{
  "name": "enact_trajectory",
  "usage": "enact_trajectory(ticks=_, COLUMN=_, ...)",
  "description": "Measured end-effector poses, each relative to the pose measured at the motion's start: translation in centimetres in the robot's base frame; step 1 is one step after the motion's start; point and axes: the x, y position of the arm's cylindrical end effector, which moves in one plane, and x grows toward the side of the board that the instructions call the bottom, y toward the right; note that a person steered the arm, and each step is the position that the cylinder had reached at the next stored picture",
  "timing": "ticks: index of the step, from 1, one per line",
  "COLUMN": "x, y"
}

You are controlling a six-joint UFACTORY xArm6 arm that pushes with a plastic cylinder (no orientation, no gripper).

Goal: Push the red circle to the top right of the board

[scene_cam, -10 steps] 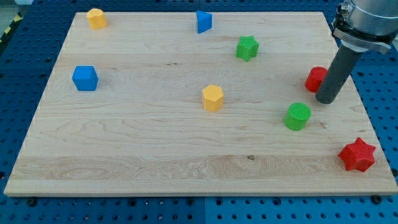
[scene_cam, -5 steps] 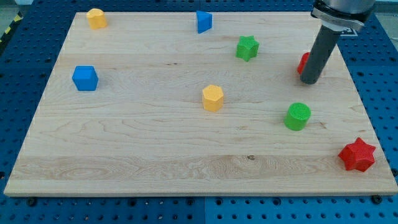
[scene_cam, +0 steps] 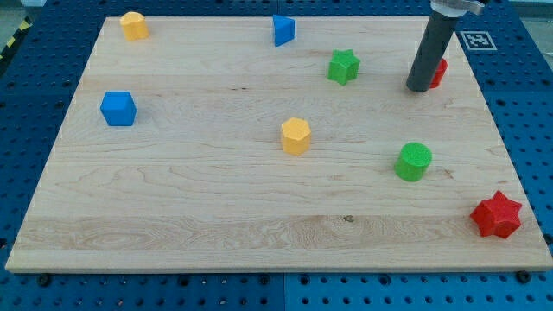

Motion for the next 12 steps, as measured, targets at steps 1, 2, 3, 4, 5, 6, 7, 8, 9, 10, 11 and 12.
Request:
enact_trajectory(ticks=1, x=0.0, y=0.8)
enact_trajectory(ticks=2, x=0.0, y=1.6)
enact_trajectory(ticks=3, x=0.0, y=1.7)
enact_trajectory(ticks=4, x=0.0, y=1.7)
enact_trajectory(ticks=5, x=-0.2, y=1.7)
enact_trajectory(ticks=6, x=-1.2, y=2.1)
enact_trajectory(ticks=7, x=-2.5, y=2.9)
enact_trajectory(ticks=8, x=-3.6, y=4.4)
enact_trajectory(ticks=9, x=-3.7, y=5.2)
enact_trajectory(ticks=10, x=-3.7, y=7.3)
enact_trajectory(ticks=11, x=-3.7, y=8.5)
enact_trajectory(ticks=12, x=-3.8, y=8.5)
